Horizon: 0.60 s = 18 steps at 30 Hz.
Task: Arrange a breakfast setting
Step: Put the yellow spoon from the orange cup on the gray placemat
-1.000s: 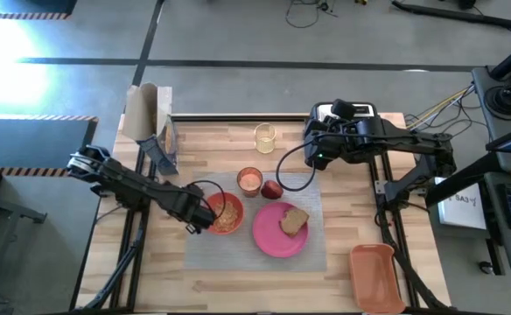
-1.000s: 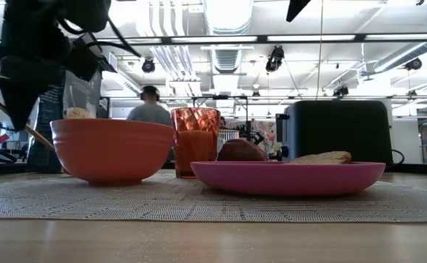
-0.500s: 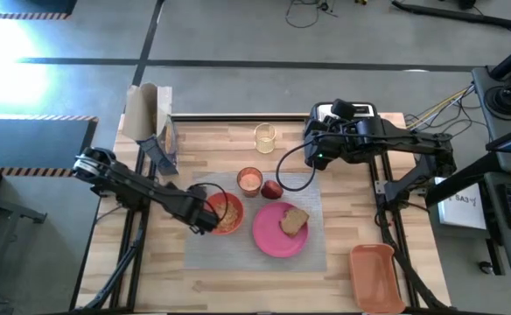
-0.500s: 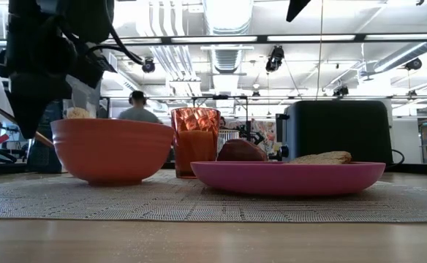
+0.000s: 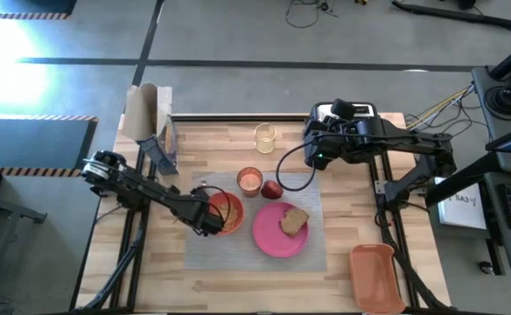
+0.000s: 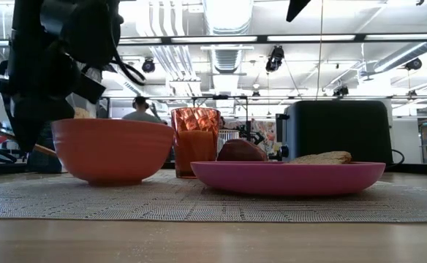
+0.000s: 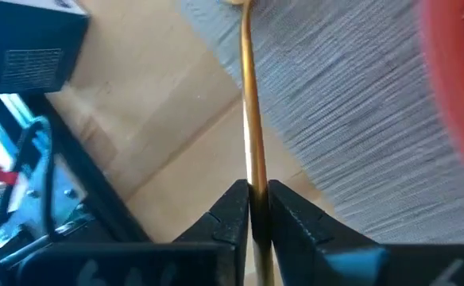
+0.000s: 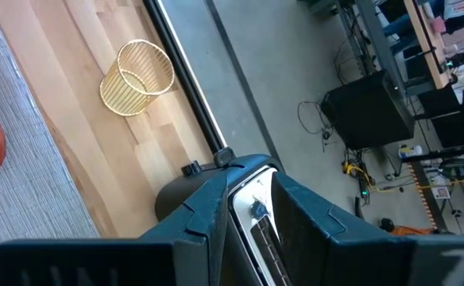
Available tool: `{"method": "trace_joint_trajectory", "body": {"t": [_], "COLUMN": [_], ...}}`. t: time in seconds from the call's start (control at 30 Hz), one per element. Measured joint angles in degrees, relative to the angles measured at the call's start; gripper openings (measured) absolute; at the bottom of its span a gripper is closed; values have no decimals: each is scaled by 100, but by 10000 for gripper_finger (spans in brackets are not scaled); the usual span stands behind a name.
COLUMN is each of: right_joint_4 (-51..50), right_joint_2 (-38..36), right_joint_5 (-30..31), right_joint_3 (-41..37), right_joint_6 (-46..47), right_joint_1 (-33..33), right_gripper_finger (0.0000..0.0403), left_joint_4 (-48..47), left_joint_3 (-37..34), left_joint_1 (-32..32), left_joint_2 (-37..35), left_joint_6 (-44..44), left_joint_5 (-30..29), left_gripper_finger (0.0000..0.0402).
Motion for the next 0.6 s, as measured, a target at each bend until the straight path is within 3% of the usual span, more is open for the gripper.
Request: {"method": "trace_joint_trajectory", "body": {"t": [0.4,0.6], "right_joint_4": [2,2], "right_joint_2": [0,0], "right_joint_5": [0,0], "right_joint_3": [0,0], "right_joint_6": [0,0], "right_joint_1": [0,-1], "right_gripper_finger": [91,91], "left_joint_4": [534,147], "left_joint_3": [0,2], "left_joint_1": [-18,-24], "left_joint_2": [21,18], "left_joint_6": [164,181], "left_joint_5": [251,251], "left_gripper_finger": [78,80]}}
